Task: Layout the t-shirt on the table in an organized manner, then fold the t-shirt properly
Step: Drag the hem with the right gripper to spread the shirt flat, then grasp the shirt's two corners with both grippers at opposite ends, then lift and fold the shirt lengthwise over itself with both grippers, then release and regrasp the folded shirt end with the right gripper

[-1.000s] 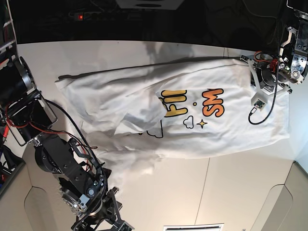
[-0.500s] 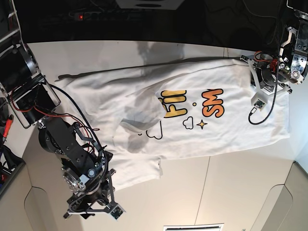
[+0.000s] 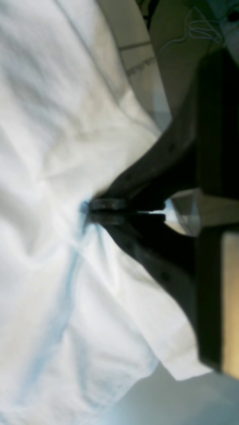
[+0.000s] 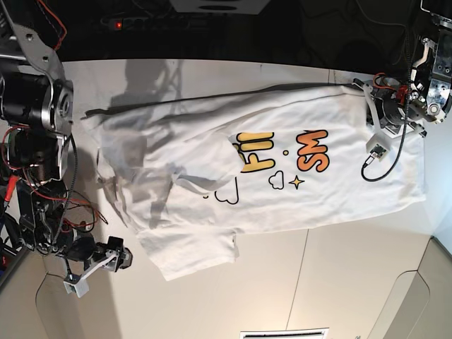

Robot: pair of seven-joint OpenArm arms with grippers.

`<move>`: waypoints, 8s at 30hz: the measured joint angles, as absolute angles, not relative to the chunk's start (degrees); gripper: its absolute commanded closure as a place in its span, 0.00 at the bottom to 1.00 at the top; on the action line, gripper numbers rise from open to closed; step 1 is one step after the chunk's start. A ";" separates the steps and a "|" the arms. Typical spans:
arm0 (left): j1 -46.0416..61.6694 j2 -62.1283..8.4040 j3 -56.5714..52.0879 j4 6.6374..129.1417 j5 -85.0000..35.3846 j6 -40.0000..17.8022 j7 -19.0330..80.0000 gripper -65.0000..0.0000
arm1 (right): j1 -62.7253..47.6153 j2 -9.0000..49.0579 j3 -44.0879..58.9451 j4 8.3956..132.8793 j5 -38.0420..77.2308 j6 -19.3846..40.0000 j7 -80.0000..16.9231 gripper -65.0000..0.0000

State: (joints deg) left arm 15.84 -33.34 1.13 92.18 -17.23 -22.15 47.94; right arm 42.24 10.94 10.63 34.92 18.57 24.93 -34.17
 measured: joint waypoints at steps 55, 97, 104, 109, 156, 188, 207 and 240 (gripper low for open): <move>15.70 -33.32 1.13 92.18 -17.23 -22.13 47.72 1.00 | 36.88 7.73 -3.51 27.44 8.16 16.97 -12.86 1.00; -27.46 -33.23 -6.31 29.19 -20.64 -23.20 26.04 0.43 | 29.36 14.94 -3.60 38.20 12.25 18.98 -19.14 1.00; -28.10 -33.10 -6.31 29.15 -21.93 -25.71 23.51 0.43 | 29.36 15.07 -3.60 38.20 12.25 19.92 -19.14 1.00; -28.12 -32.62 -6.31 29.12 -21.96 -25.76 21.93 0.43 | 29.36 15.09 -3.60 38.20 12.27 19.94 -19.14 1.00; -19.40 -37.01 -27.44 30.70 -65.56 -39.53 63.77 1.00 | 7.66 20.51 8.08 79.29 16.47 21.37 -42.00 1.00; -6.63 -37.30 -27.51 36.12 -66.65 -39.46 61.67 1.00 | -0.38 20.62 10.00 97.43 24.49 20.71 -61.12 1.00; -6.68 -37.32 -27.49 36.14 -64.90 -39.46 61.67 0.87 | -12.14 16.32 10.02 92.64 16.78 18.44 -49.69 1.00; -6.66 -38.72 -27.51 47.90 -72.90 -39.48 69.01 0.65 | -8.03 16.51 10.11 108.86 9.85 16.25 -46.28 0.51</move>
State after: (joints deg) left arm -6.66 -38.72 -27.51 47.90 -72.90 -39.48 69.01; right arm -8.03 16.51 10.11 108.86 9.85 16.25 -46.28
